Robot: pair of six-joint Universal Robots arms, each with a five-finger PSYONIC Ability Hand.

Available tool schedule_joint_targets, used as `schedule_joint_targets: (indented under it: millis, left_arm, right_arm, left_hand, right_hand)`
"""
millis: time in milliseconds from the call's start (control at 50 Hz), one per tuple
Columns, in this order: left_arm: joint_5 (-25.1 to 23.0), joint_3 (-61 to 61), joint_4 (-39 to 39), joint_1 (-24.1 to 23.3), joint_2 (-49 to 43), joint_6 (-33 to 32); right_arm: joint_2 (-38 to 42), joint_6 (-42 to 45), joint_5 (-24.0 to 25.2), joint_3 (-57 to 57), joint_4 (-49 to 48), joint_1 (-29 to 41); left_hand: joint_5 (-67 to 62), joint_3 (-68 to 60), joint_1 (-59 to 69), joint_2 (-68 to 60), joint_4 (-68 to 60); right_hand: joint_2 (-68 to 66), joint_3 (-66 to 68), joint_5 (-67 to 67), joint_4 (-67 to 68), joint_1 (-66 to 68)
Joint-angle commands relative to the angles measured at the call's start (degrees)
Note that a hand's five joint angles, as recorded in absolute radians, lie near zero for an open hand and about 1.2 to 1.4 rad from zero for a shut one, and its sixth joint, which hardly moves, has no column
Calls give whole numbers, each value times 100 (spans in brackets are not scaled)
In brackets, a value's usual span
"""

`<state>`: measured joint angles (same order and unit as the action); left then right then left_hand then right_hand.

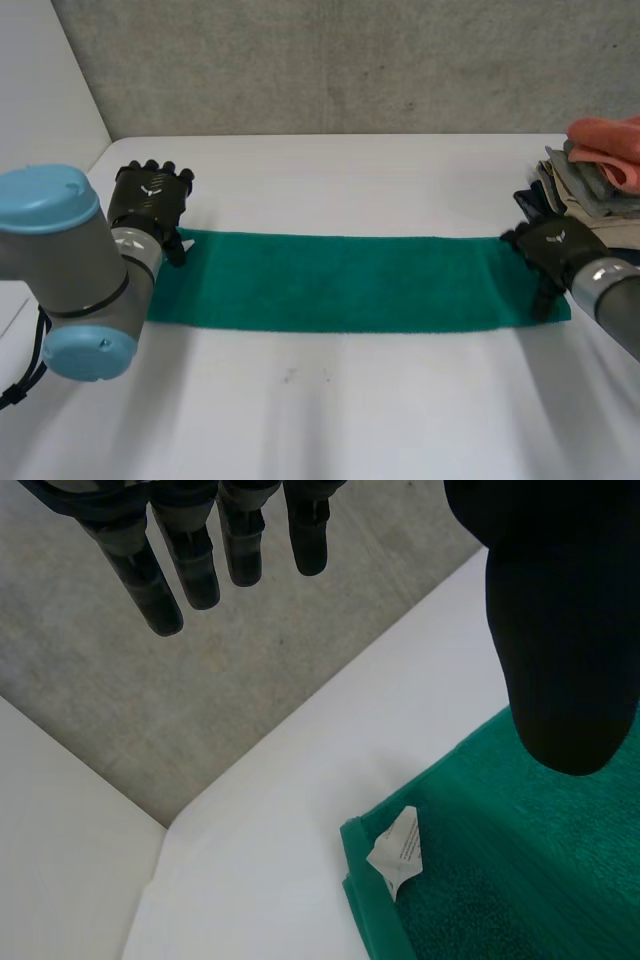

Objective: Fold the laundry.

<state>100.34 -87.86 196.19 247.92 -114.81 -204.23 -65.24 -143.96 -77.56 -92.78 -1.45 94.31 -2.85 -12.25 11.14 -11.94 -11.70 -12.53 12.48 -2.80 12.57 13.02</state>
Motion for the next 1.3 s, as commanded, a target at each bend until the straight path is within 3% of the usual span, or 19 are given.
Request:
schedule_joint_targets:
  millis: [20,100,140,180,320,440,500,720,740,820,900,1000,1120,1180,1200,1300]
  left_arm:
    - [-15,-188,385,-16,-24,-11]
    - [-15,-214,385,-33,-24,-3]
    - [-15,-223,385,-33,-33,6]
    - [-6,-232,385,-33,-24,15]
    - [-6,-328,393,-33,133,24]
    - [-6,-390,429,-33,292,24]
    - [-6,-399,429,-24,301,24]
    - [20,-408,437,90,652,59]
    - [20,-408,437,98,696,76]
    - [12,-408,437,213,828,261]
    - [-6,-416,437,230,837,480]
    - [-6,-425,429,222,793,534]
    - [-6,-434,420,186,741,534]
    - [-6,-478,429,169,723,525]
    - [-15,-487,437,169,723,525]
    - [-23,-487,437,116,732,525]
  right_arm:
    - [81,25,215,-188,22,-316]
    - [292,25,215,-197,-232,-422]
    - [450,43,181,-179,-426,-422]
    - [494,113,102,-170,-531,-431]
    - [328,850,-759,-372,-822,-703]
    - [-173,2343,-1015,-548,-980,-1230]
    - [-270,2522,-1050,-496,-1032,-1082]
    - [-367,1344,-743,382,-1594,1641]
    - [-228,1248,-534,558,-1778,2166]
    - [325,1098,230,1015,-2357,3143]
    - [1045,783,820,1541,-2780,3681]
    - [2040,115,1094,2220,-2808,4130]
    - [2490,-159,963,2414,-2676,4271]
    - [2393,-177,700,2353,-2536,4254]
    - [2341,-168,577,2300,-2509,4245]
    - [1438,-413,-152,1748,-2115,4106]
  left_hand:
    - [285,225,-114,194,170]
    - [285,225,-114,194,170]
    - [285,225,-114,194,170]
    - [285,225,-114,194,170]
    - [285,225,-114,194,170]
    - [285,225,-114,194,170]
    - [285,225,-114,194,170]
    - [285,225,-114,194,170]
    - [285,225,-114,194,170]
    - [285,225,-114,194,170]
    - [285,225,-114,194,170]
    - [285,225,-114,194,170]
    - [285,225,-114,194,170]
    - [285,225,-114,194,170]
    - [285,225,-114,194,170]
    - [285,225,-114,194,170]
  right_hand:
    - [-545,550,-518,541,496]
    - [-1283,1288,-1256,1279,1234]
    - [-3126,3131,-3099,3122,3077]
    - [-6732,6737,-6705,6728,6683]
    - [-6747,6752,-6720,6743,6698]
    - [-6747,6752,-6720,6743,6698]
    - [-6747,6752,-6720,6743,6698]
    - [-6747,6752,-6720,6743,6698]
    - [-6747,6752,-6720,6743,6698]
    - [-6747,6752,-6720,6743,6698]
    - [-6747,6752,-6720,6743,6698]
    - [-6747,6752,-6720,6743,6698]
    - [-6747,6752,-6720,6743,6698]
    - [-768,773,-741,764,719]
    - [253,-248,280,-257,-302]
    - [253,-248,280,-257,-302]
